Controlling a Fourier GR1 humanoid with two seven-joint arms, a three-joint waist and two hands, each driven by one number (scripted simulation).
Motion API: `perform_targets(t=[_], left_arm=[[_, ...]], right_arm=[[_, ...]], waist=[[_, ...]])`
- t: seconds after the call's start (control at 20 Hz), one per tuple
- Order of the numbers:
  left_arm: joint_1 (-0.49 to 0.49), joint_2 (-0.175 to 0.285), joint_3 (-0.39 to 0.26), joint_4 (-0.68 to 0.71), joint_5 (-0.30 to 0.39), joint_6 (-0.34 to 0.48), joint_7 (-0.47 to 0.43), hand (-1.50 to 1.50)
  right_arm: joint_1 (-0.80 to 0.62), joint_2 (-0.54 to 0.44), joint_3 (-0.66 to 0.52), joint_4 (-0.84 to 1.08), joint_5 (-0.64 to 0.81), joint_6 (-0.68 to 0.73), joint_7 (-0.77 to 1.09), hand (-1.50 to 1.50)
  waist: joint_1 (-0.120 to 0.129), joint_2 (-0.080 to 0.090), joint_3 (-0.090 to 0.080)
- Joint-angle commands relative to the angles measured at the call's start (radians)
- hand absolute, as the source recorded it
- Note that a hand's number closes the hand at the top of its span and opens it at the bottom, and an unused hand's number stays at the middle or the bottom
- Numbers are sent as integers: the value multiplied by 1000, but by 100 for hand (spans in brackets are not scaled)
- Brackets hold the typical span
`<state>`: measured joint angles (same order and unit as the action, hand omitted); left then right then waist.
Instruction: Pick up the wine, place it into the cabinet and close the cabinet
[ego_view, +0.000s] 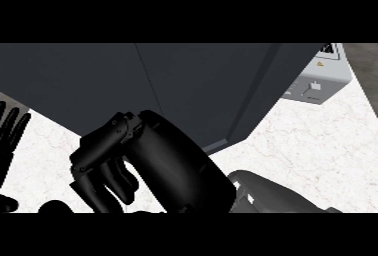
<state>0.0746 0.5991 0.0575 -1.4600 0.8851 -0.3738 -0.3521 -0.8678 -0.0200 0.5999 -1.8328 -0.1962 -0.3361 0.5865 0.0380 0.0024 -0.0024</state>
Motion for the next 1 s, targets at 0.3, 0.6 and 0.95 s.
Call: perform_targets(t=[0.3, 0.6, 0.95], left_arm=[[10, 0, 58, 32, -3, -59, 29, -150], [-18, -48, 71, 54, -68, -51, 15, -150], [-4, -74, 84, 4, -77, -44, 34, -150]], right_arm=[[-170, 20, -164, 374, -206, 38, -162, 150], [-81, 20, -146, 414, -166, 26, -212, 150], [-117, 19, -283, 696, -132, 191, -395, 150]], waist=[[-15, 1, 2], [-27, -2, 2], [-16, 1, 2]])
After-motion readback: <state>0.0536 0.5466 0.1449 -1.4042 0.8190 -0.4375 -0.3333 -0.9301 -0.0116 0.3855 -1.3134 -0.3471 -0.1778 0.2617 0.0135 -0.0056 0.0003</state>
